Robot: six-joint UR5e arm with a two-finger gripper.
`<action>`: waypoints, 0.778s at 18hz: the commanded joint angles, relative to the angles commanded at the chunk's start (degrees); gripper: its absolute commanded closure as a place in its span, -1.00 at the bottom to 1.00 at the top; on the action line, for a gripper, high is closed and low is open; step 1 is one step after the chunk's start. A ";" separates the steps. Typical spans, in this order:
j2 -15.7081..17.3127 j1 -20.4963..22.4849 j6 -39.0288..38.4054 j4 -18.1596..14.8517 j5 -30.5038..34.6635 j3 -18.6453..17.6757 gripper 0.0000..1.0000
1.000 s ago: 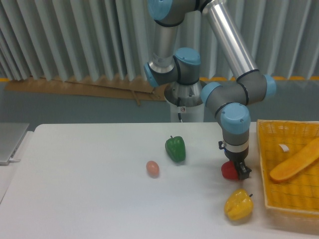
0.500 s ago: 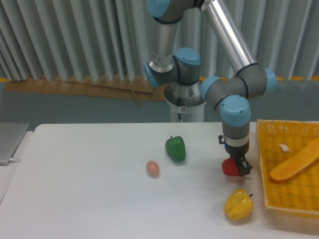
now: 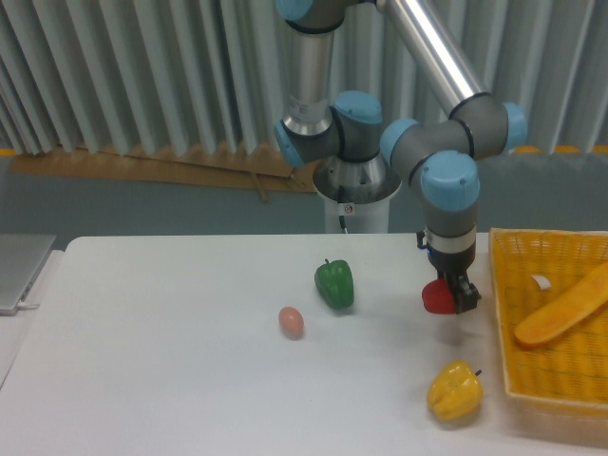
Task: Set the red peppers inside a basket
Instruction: 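Lift the red pepper and carry it over the yellow basket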
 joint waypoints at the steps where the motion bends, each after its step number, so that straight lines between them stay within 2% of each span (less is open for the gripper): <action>1: 0.53 0.70 0.44 -0.44 -0.35 0.09 0.07; 4: 1.23 3.86 1.84 -1.85 -1.85 0.70 0.07; 8: 1.24 8.08 12.81 -2.03 -3.25 0.97 0.07; 14: 0.71 14.06 23.18 -1.59 -3.61 1.41 0.07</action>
